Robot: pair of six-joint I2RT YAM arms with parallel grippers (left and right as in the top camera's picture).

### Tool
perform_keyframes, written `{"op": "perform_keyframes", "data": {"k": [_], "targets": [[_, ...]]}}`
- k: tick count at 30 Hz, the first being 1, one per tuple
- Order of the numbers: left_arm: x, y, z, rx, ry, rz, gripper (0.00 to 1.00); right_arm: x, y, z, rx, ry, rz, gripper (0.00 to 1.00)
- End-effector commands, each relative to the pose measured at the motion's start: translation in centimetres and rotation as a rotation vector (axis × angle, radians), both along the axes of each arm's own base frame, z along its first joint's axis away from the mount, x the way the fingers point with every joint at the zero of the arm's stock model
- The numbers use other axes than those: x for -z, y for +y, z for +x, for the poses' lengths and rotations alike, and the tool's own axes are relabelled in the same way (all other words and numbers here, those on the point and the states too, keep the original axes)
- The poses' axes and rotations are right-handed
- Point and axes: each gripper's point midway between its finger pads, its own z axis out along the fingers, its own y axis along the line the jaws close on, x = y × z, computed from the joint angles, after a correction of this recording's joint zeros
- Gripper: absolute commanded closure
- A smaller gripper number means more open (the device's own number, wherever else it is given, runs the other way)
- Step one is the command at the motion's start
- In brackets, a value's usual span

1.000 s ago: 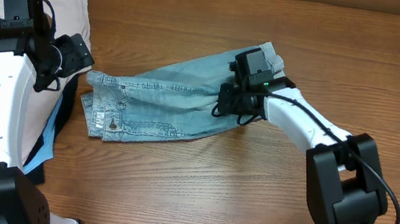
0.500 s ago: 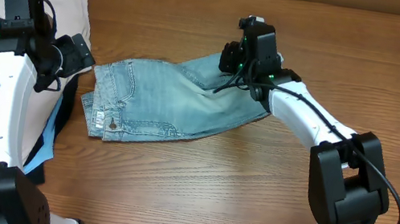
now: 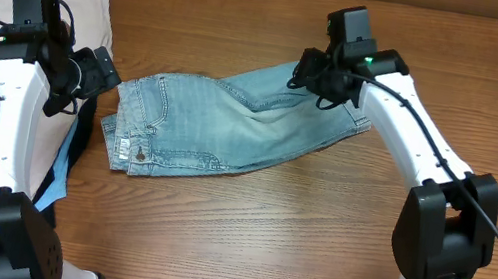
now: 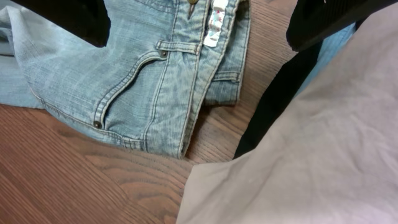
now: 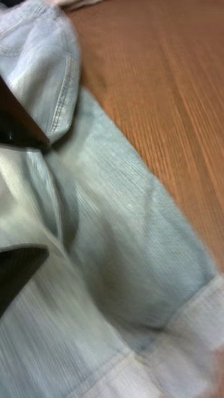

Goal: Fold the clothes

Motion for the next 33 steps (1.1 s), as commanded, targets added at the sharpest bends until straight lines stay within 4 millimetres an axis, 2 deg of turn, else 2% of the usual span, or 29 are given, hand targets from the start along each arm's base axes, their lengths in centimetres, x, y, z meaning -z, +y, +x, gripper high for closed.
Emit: {"op": "perform_keyframes", "data": {"k": [1, 4, 6, 14, 17, 25, 33], "targets": [[-0.3, 0.1, 0.6, 0.029, -0.015, 0.027, 0.06, 2.2, 2.2, -1.3, 0.115, 0.076, 0.012, 0.56], [-0.4, 0.2, 0.8, 0.029, -0.024, 0.029, 0.06, 4.2, 3.1, -1.8, 0.150, 0.092, -0.047, 0.58], [-0.4, 0.2, 0.8, 0.029, -0.024, 0.030, 0.05, 4.9, 3.6, -2.0, 0.155, 0.093, -0.063, 0.60], [-0.4, 0.2, 0.8, 0.030, -0.020, 0.029, 0.04, 7.0, 3.3, -2.2, 0.176, 0.121, -0.098, 0.67], [-0.4, 0.2, 0.7, 0.030, -0.019, 0.029, 0.04, 7.1, 3.1, -1.7, 0.193, 0.103, -0.103, 0.71], [-0.4, 0.2, 0.7, 0.030, -0.020, 0.029, 0.03, 6.6, 3.5, -0.5, 0.198, 0.055, -0.083, 0.71], [-0.3, 0.1, 0.7, 0.030, -0.016, 0.028, 0.02, 8.6, 3.1, -1.3, 0.197, 0.099, -0.112, 0.71]]}}
